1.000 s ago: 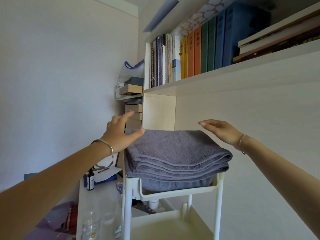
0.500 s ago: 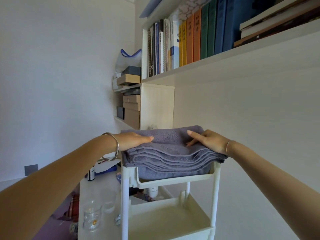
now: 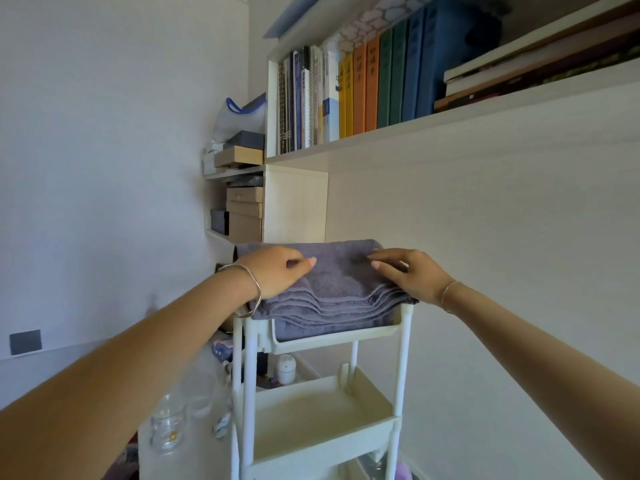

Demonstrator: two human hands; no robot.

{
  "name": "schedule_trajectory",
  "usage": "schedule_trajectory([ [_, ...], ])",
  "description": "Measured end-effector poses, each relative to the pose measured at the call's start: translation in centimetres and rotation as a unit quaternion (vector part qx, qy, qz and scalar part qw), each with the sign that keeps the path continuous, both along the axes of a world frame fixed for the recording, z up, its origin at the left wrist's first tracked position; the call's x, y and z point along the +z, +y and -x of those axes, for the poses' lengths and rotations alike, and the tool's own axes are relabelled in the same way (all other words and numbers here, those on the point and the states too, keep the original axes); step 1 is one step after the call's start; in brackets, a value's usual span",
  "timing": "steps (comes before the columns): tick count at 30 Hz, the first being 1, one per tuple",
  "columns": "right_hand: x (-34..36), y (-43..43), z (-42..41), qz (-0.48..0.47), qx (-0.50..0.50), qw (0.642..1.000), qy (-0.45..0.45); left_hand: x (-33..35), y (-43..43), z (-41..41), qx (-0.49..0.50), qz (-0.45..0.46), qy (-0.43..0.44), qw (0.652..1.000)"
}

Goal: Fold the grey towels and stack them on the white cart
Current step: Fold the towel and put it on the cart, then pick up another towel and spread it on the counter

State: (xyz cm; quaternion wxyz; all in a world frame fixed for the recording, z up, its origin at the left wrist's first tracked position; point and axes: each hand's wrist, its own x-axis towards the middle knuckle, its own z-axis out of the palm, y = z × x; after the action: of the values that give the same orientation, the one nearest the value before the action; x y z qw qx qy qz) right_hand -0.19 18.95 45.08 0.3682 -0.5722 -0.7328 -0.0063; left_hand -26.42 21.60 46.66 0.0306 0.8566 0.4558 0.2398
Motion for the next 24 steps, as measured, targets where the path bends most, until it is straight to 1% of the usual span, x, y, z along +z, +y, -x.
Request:
schedule_trajectory([
  [1,0.0,-0.6,-0.2,-0.015,-0.010,1.000,-0.011,0.0,-0.5,-0.2,0.000,-0.018,-0.006,1.000],
  [5,-0.7,-5.2,-1.3,-0.043,-0.077,0.995,-0.036,-0.5,-3.0,-2.3,-0.064,-0.092,-0.047,0.993],
  [8,-2.0,-9.7,-2.7,-0.043,-0.152,0.986,-0.055,-1.3,-4.6,-4.6,-0.115,-0.110,-0.064,0.985],
  [9,-2.0,-10.4,-2.8,-0.049,-0.156,0.985,-0.062,-1.5,-4.7,-5.0,-0.118,-0.113,-0.072,0.984],
  [10,-2.4,-12.2,-3.3,-0.048,-0.178,0.980,-0.071,-2.0,-5.0,-6.0,-0.142,-0.115,-0.085,0.980],
  [14,-4.2,-18.5,-4.5,-0.031,-0.265,0.961,-0.076,-4.1,-6.7,-9.5,-0.245,-0.102,-0.121,0.957],
  [16,-5.4,-21.8,-4.9,-0.035,-0.307,0.949,-0.066,-5.5,-8.3,-11.2,-0.271,-0.110,-0.104,0.951],
  [20,-9.2,-28.6,-4.4,-0.024,-0.399,0.916,-0.042,-9.8,-12.6,-14.3,-0.336,-0.089,-0.086,0.934],
  [24,-14.9,-36.2,-3.4,0.005,-0.479,0.878,-0.008,-15.4,-18.4,-17.0,-0.407,-0.031,-0.054,0.911],
])
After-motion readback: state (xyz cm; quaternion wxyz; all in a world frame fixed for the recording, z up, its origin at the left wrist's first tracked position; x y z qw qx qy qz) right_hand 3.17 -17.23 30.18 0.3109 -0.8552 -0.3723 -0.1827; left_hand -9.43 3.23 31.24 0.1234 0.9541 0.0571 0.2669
